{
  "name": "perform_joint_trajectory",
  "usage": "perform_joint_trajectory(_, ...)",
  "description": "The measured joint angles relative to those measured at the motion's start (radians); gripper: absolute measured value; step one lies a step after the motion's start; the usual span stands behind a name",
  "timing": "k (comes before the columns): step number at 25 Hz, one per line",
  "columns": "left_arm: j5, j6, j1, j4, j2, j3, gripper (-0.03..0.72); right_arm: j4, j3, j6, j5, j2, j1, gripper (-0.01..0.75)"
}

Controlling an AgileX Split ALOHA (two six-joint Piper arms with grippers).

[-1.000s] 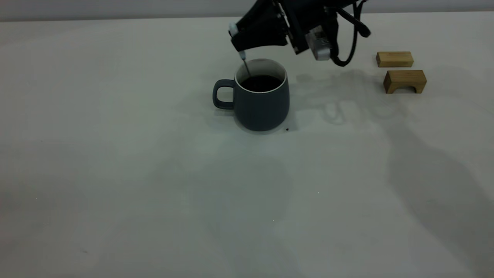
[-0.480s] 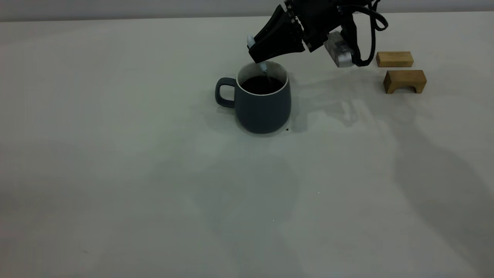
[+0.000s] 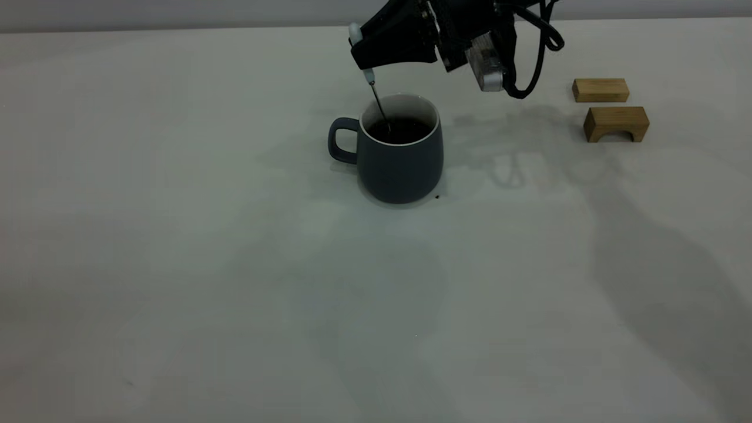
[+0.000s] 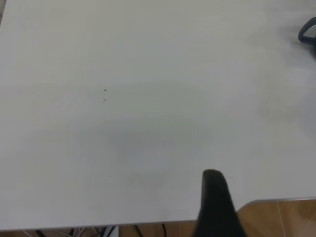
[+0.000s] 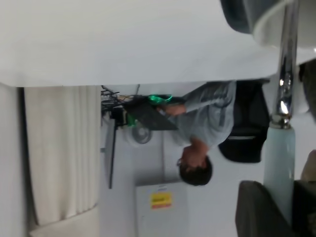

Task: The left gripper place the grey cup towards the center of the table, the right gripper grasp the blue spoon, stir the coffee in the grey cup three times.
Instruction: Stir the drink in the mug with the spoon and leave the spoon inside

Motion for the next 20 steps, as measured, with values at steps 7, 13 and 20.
perform_joint_trajectory(7, 0.000, 0.000, 0.000, 0.000, 0.000, 0.000, 0.563, -0.141, 0.000, -0.030, 0.011, -0.001, -0.023, 0.145)
perform_joint_trajectory(13, 0.000, 0.000, 0.000, 0.000, 0.000, 0.000, 0.563, -0.152, 0.000, -0.030, 0.021, -0.002, -0.028, 0.145)
perform_joint_trajectory(20, 0.000, 0.000, 0.000, 0.000, 0.000, 0.000, 0.563, -0.155, 0.000, -0.033, 0.021, -0.002, -0.030, 0.145)
